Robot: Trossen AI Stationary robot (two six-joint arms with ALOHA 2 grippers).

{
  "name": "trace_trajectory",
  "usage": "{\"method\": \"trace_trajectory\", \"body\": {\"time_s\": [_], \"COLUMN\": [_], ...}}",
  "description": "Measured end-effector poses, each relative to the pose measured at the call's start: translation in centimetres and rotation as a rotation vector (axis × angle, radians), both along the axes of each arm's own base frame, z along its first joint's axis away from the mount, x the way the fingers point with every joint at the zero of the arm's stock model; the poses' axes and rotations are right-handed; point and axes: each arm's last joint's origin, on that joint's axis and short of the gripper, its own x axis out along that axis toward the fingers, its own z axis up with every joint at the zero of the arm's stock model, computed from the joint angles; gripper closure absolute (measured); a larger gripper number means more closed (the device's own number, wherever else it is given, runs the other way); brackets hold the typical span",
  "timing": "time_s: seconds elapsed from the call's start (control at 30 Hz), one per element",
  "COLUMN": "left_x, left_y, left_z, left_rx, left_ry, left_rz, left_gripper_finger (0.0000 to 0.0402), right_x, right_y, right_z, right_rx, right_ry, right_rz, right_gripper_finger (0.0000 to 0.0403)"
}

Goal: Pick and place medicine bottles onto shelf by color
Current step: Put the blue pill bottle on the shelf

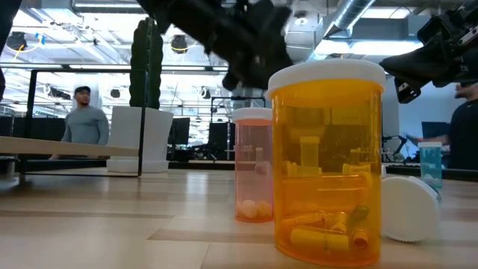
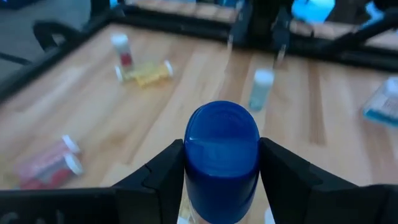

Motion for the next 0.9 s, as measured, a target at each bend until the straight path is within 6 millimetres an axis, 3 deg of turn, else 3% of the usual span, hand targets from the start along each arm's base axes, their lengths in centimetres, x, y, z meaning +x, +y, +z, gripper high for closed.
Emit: {"method": "trace_trajectory", "body": {"time_s": [0.2, 0.5, 0.67, 0.9], "left_x": [-3.3, -11.5, -16.2, -21.4], "left_y": [0.3, -1.9, -4.3, -6.5], "left_z": [4.7, 9.5, 10.0, 8.7], "left_rx": [-0.072, -0.209, -0.269, -0.353], "left_ry": [-0.001, 0.131, 0.223, 0.354], "left_rz": [0.052, 0.125, 0.225, 0.48], "left_gripper_finger": [0.0246, 0.0247, 0.0247, 0.0248], "right_x": [0.0, 0.0, 0.0, 0.0], "right_y": [0.0, 0.0, 0.0, 0.0], "right_z": [0.0, 0.0, 0.0, 0.0], "right_rx": [0.0, 0.0, 0.0, 0.0], "right_ry": [0.0, -0.001, -0.001, 0.0], "right_rz": [0.0, 0.0, 0.0, 0.0], "right_gripper_finger": [0.0347, 0.0347, 0.0347, 0.0347]}}
